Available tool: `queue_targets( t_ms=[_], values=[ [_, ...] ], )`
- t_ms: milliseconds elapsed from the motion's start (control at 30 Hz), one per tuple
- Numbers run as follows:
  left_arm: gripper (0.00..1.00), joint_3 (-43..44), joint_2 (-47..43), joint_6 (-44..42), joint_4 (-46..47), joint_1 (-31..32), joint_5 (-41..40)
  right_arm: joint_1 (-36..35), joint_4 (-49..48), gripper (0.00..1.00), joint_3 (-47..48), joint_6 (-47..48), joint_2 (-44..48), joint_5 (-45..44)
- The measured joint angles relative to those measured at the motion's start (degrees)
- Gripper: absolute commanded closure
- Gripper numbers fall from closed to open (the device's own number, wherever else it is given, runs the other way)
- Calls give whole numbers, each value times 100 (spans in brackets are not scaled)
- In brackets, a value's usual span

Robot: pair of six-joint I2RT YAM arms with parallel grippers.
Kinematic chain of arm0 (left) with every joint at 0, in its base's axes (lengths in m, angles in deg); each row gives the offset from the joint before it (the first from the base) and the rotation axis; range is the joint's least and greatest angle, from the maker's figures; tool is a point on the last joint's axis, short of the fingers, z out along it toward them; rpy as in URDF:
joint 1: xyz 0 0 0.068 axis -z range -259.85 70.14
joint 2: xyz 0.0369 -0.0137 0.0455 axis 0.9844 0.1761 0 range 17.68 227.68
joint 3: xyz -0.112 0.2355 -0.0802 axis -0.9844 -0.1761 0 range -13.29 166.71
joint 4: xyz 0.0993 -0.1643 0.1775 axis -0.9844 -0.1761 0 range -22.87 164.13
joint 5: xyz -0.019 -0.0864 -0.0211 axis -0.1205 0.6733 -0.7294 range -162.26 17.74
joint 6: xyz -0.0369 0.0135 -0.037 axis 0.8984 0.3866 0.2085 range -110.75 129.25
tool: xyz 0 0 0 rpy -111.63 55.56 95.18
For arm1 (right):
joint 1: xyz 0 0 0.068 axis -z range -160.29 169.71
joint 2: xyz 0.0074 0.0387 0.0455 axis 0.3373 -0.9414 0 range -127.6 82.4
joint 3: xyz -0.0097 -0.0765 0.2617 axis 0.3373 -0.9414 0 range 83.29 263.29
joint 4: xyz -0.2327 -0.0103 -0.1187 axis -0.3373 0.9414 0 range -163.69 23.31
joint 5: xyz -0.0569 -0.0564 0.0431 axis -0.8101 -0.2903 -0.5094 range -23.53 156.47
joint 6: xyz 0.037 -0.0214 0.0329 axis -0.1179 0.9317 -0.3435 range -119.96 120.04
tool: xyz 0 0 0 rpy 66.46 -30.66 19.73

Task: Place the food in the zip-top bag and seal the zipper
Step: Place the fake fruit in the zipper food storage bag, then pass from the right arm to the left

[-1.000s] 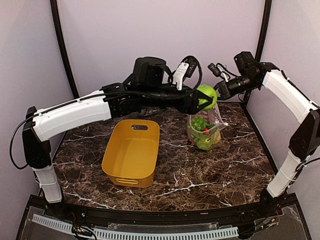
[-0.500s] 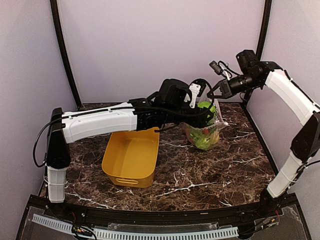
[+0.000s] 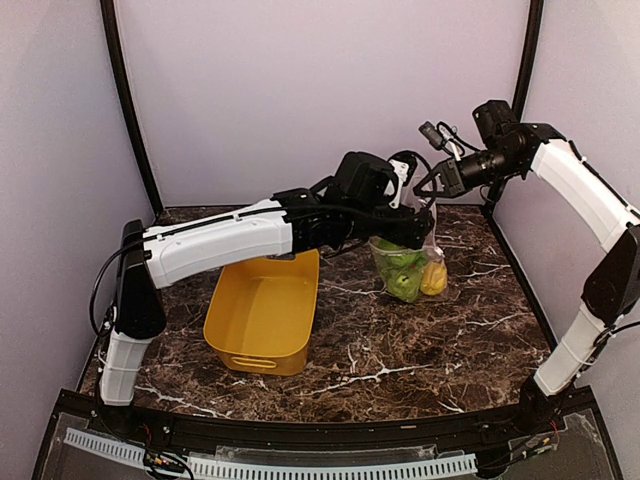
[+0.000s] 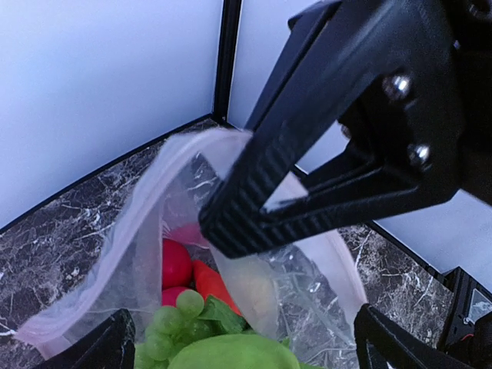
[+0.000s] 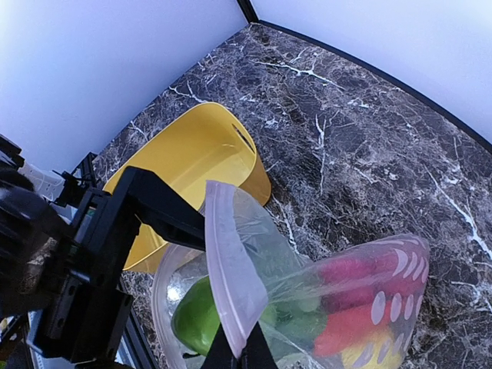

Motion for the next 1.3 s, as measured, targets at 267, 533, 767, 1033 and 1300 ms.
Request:
queue_targets(
  t_ms=[267,533,767,1033,1300],
  values=[
    [1,404,-232,-474,-313,11,186,13,0,100,-11,-2,-2,39],
    [29,-407,-1493,-1762,-675,109,1432,13,0,100,-66,24,-2,85],
    [45,-415,-1641,-2830,-1908,164,2100,0,35,100,-136,109,-11,173],
    [50,-337,-951,-3539,-2712,507,1731,-164,85,100,-133,175,-87,170],
    [57,-275,-686,-3915,-2887,741,1010,-267,162,100,-142,269,-87,164]
  ],
)
